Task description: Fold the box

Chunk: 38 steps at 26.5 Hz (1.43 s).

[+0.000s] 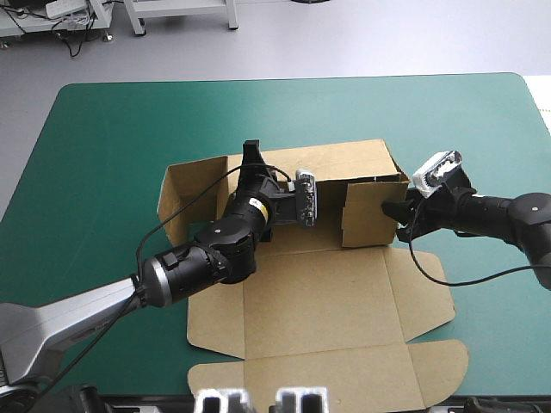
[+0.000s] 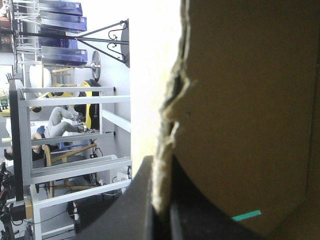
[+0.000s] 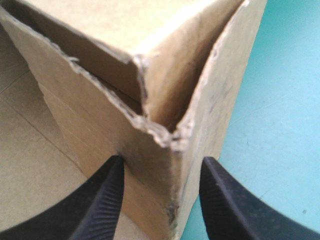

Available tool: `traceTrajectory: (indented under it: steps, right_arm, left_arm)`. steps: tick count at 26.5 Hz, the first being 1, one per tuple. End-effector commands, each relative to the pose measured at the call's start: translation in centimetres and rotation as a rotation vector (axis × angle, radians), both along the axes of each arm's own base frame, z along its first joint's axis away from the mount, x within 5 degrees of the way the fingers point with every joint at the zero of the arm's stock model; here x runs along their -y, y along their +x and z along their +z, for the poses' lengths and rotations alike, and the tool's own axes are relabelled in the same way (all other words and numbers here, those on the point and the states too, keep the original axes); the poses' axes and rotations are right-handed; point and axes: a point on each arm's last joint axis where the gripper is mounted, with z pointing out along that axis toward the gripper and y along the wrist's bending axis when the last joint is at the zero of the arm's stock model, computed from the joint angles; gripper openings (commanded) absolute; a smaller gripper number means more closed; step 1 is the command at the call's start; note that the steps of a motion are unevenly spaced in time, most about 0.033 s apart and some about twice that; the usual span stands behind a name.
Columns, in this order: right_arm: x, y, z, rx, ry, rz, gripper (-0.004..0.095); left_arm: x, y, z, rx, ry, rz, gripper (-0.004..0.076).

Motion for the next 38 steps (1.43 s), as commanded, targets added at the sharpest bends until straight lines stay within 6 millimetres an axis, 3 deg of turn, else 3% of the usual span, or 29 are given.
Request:
traceTrajectory:
  steps: [1, 6, 11, 18, 30, 34, 38]
  right_arm:
    - [0.0, 0.3, 2.1, 0.095, 0.058, -0.055, 0.0445]
    - [0.2, 1.7, 0.4, 0.028, 0.102, -0.079, 0.0403]
    - [0.2, 2.9, -1.5, -0.036, 0.147, -0.087, -0.0024]
    - [0.2, 3.0, -1.5, -0.031, 0.146, -0.085, -0.0007]
    - [0.1, 2.9, -1.5, -0.038, 0.143, -0.078, -0.0007]
    - [0.1, 2.9, -1.5, -0.041, 0.147, -0.081, -0.0007]
    - [0.1, 2.9, -1.5, -0.044, 0.149, -0.083, -0.0007]
  left_arm:
    - [0.1, -0.6, 1.8, 0.022, -0.078, -0.032, -0.0010]
    - [0.3, -0.6, 1.8, 0.023, -0.089, -0.051, -0.0010]
    - [0.3, -0.6, 1.8, 0.023, -0.089, -0.051, -0.0010]
    - [0.2, -0.6, 1.8, 0.028, -0.079, -0.047, -0.0009]
    - [0.2, 0.8, 1.0, 0.162, 0.125, 0.002, -0.0002]
    - [0.5, 1.1, 0.4, 0.175, 0.156, -0.008, 0.0095]
    - [0.8, 1.3, 0.2, 0.198, 0.185, -0.019, 0.0279]
